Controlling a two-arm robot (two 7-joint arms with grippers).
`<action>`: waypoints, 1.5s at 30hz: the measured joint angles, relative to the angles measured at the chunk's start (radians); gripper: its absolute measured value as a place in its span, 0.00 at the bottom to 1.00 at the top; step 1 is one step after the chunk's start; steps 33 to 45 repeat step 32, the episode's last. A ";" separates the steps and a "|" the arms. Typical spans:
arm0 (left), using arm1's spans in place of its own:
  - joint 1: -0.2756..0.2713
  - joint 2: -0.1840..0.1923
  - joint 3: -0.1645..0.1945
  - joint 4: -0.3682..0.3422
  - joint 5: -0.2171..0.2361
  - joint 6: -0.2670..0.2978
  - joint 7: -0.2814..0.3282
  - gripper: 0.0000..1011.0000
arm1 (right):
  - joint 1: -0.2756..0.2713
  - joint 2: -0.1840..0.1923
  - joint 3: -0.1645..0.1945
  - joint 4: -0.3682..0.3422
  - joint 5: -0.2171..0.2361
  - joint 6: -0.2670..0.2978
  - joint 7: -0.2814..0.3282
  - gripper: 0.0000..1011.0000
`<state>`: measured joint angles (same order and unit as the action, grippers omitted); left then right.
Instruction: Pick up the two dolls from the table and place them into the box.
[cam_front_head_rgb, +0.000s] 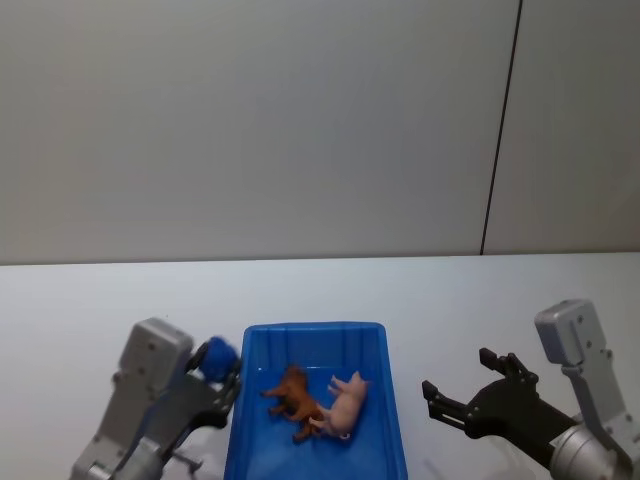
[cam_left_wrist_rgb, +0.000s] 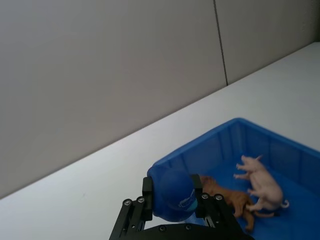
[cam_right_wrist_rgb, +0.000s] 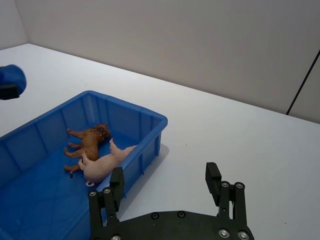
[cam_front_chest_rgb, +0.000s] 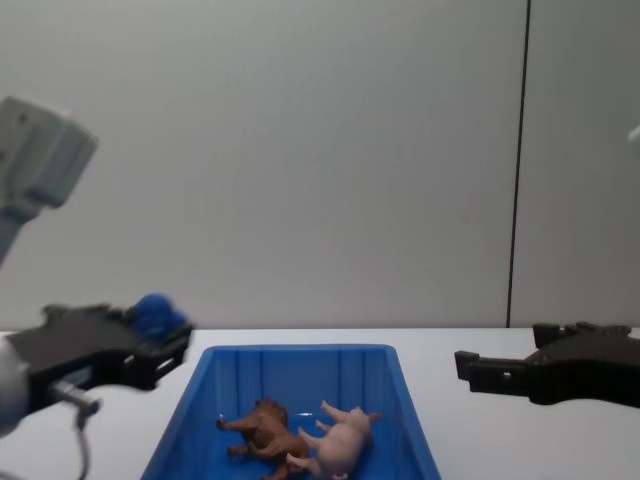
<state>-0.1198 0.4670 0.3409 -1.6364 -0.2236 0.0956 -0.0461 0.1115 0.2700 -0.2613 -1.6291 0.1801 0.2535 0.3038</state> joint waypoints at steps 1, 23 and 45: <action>-0.007 -0.006 0.002 0.003 0.006 -0.002 -0.007 0.41 | 0.000 0.000 0.000 0.000 0.000 0.000 0.000 0.99; -0.141 -0.157 0.069 0.108 0.103 -0.047 -0.150 0.99 | 0.000 0.000 0.000 0.000 0.000 0.000 0.000 0.99; -0.150 -0.171 0.073 0.116 0.096 -0.061 -0.160 0.99 | 0.000 0.000 0.000 0.000 0.000 0.000 0.000 0.99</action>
